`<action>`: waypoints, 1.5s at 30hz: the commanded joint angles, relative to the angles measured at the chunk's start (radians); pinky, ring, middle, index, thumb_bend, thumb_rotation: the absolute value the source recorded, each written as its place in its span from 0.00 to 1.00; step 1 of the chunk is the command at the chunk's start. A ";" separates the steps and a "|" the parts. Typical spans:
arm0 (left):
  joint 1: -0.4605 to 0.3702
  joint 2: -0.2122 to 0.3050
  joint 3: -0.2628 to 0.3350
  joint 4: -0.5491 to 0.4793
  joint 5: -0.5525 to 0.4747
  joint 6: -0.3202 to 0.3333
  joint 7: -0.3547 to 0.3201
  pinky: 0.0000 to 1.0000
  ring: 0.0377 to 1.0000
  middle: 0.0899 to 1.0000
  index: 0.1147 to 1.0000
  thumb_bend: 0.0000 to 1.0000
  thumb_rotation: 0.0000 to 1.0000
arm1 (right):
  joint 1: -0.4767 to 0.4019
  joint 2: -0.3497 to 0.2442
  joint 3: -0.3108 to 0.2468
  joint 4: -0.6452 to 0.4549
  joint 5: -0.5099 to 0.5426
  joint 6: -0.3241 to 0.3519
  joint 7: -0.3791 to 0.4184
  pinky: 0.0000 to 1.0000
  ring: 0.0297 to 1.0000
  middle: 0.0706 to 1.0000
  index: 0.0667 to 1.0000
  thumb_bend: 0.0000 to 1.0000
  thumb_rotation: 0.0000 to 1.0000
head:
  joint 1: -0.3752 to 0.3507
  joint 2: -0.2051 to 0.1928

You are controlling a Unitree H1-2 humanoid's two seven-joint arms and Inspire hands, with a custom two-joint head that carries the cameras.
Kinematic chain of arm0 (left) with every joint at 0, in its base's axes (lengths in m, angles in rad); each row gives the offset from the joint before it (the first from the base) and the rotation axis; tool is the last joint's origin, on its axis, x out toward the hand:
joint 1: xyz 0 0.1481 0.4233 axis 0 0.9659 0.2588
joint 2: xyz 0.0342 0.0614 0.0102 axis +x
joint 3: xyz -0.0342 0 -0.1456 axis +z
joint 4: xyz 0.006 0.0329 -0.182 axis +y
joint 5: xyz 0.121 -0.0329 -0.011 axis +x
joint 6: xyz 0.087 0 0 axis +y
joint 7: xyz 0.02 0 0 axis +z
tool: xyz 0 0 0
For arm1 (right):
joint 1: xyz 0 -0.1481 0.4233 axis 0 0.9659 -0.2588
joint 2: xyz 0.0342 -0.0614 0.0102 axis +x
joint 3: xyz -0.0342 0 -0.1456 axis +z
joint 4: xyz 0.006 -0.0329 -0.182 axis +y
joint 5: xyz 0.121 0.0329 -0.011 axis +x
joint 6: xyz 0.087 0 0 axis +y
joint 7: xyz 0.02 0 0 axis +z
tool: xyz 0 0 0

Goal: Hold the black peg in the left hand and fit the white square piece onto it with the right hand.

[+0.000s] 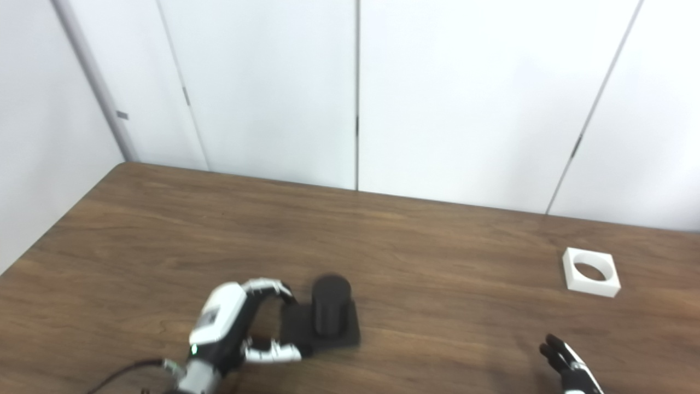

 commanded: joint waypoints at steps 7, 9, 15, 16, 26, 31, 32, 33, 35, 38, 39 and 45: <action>0.097 0.005 -0.058 -0.080 0.027 -0.071 -0.087 0.88 0.82 0.73 0.42 0.52 0.05 | 0.013 0.039 0.034 -0.072 -0.023 0.008 -0.018 0.95 0.89 0.84 0.85 0.46 1.00 | -0.067 0.043; 0.119 0.006 -0.070 -0.092 0.031 -0.091 -0.099 0.90 0.82 0.74 0.42 0.52 0.05 | 0.013 0.041 0.040 -0.076 -0.022 0.013 -0.020 0.96 0.89 0.84 0.85 0.46 1.00 | -0.078 0.052; 0.164 0.014 -0.103 -0.091 0.069 -0.164 -0.103 0.91 0.82 0.73 0.42 0.52 0.05 | 0.012 0.050 0.052 -0.096 -0.027 0.045 -0.033 0.98 0.90 0.84 0.85 0.48 1.00 | -0.113 0.081; 0.164 0.019 -0.107 -0.084 0.081 -0.179 -0.100 0.90 0.82 0.73 0.42 0.52 0.05 | 0.011 0.051 0.054 -0.097 -0.025 0.047 -0.035 0.98 0.90 0.83 0.85 0.48 1.00 | -0.117 0.084; 0.169 0.023 -0.115 -0.046 0.150 -0.234 -0.094 0.89 0.81 0.72 0.42 0.52 0.05 | 0.007 0.050 0.063 -0.089 -0.027 0.039 -0.047 0.95 0.88 0.83 0.84 0.50 1.00 | -0.132 0.094; 0.175 0.014 -0.112 -0.044 0.173 -0.222 -0.100 0.90 0.81 0.72 0.42 0.52 0.05 | 0.004 0.050 0.061 -0.086 -0.023 0.041 -0.051 0.95 0.89 0.84 0.85 0.52 1.00 | -0.138 0.094; 0.175 0.012 -0.111 -0.044 0.178 -0.217 -0.103 0.90 0.81 0.72 0.42 0.52 0.05 | 0.003 0.050 0.061 -0.086 -0.025 0.041 -0.052 0.94 0.88 0.84 0.84 0.52 1.00 | -0.140 0.093; 0.175 0.011 -0.110 -0.044 0.182 -0.214 -0.104 0.89 0.81 0.72 0.42 0.52 0.05 | 0.002 0.049 0.061 -0.087 -0.029 0.041 -0.053 0.94 0.88 0.84 0.84 0.52 1.00 | -0.140 0.093; 0.174 0.009 -0.107 -0.041 0.186 -0.213 -0.104 0.89 0.81 0.72 0.42 0.52 0.05 | -0.002 0.037 0.061 -0.097 -0.053 0.041 -0.054 0.93 0.88 0.84 0.84 0.52 1.00 | -0.141 0.093; 0.173 0.006 -0.103 -0.038 0.194 -0.209 -0.105 0.89 0.81 0.72 0.42 0.52 0.05 | -0.027 -0.020 0.065 -0.136 -0.180 0.064 -0.045 0.91 0.89 0.87 0.86 0.48 1.00 | -0.167 0.088; 0.172 0.005 -0.102 -0.036 0.197 -0.209 -0.104 0.89 0.81 0.72 0.42 0.52 0.05 | -0.037 -0.033 0.062 -0.143 -0.212 0.071 -0.042 0.88 0.88 0.86 0.85 0.48 0.88 | -0.167 0.088; 0.166 0.012 -0.091 -0.017 0.191 -0.230 -0.084 0.87 0.80 0.73 0.42 0.52 0.05 | -0.173 -0.152 0.016 -0.181 -0.363 0.192 0.038 0.88 0.91 0.90 0.88 0.65 0.32 | -0.248 0.073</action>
